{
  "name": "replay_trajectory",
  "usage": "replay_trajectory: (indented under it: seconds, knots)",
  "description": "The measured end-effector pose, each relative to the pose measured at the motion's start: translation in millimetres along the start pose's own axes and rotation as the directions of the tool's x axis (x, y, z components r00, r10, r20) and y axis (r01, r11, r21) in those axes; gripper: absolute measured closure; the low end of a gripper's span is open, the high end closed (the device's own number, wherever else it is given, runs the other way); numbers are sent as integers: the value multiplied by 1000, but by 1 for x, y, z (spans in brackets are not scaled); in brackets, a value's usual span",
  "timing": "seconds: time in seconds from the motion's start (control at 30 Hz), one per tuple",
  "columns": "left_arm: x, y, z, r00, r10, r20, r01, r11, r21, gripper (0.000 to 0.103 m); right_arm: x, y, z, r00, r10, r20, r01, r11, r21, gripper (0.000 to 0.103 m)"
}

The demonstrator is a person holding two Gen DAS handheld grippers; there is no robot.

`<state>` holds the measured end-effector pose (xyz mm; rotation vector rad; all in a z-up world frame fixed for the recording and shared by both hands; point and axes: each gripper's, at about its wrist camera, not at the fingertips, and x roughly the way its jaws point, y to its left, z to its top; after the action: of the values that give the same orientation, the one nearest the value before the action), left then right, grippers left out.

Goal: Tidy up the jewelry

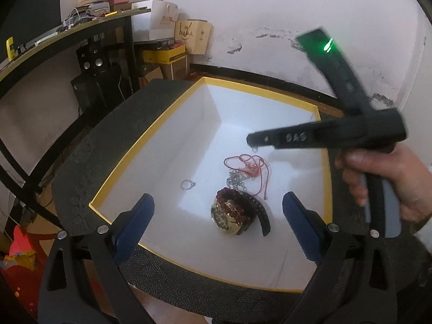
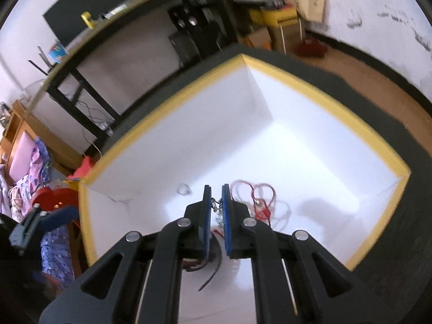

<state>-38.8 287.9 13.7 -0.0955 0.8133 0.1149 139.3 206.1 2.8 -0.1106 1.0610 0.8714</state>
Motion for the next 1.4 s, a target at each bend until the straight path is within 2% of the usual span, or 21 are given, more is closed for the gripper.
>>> replay_trajectory:
  seconds: [0.2, 0.27, 0.33, 0.37, 0.5, 0.63, 0.73, 0.77, 0.83, 0.93, 1.1, 1.4]
  knots:
    - [4, 3, 3, 1000, 8, -9, -9, 1000, -11, 10, 22, -15, 3, 997, -33, -69, 40, 995, 94, 94]
    - [3, 3, 4, 1000, 8, -4, -8, 1000, -9, 10, 22, -14, 4, 997, -37, -65, 43, 995, 92, 89]
    - [2, 2, 4, 1000, 6, 1, -6, 1000, -4, 10, 21, -11, 4, 998, -43, -44, 46, 995, 86, 41]
    - [1, 1, 4, 1000, 6, 2, -6, 1000, -3, 10, 19, -8, 5, 999, -43, -33, 46, 996, 75, 37]
    - [0, 1, 3, 1000, 6, 6, -6, 1000, -1, 10, 15, -9, 9, 998, -56, -9, 56, 995, 84, 34]
    - [-6, -3, 6, 1000, 8, 20, -8, 1000, 7, 10, -11, -7, 11, 994, -81, 77, 76, 995, 62, 34]
    - [-12, -12, 11, 999, 7, 31, -7, 1000, 22, 10, -45, -8, 9, 982, -96, 162, 89, 995, 50, 33]
    - [-15, -16, 12, 999, 6, 38, -7, 1000, 29, 10, -60, -9, 7, 975, -110, 195, 103, 994, 45, 30]
    - [-20, -25, 17, 999, -1, 51, -1, 999, 42, 9, -81, -13, 3, 965, -127, 228, 121, 992, 42, 14]
    - [-29, -43, 24, 997, -11, 71, 6, 998, 66, 6, -114, -24, -10, 950, -164, 267, 153, 986, 62, 8]
    - [-41, -86, 29, 994, -61, 86, 49, 990, 132, 6, -162, -49, -42, 918, -250, 309, 225, 968, 113, 7]
    - [-54, -183, 20, 982, -173, 79, 147, 954, 262, 6, -243, -114, -141, 843, -425, 330, 356, 900, 252, 7]
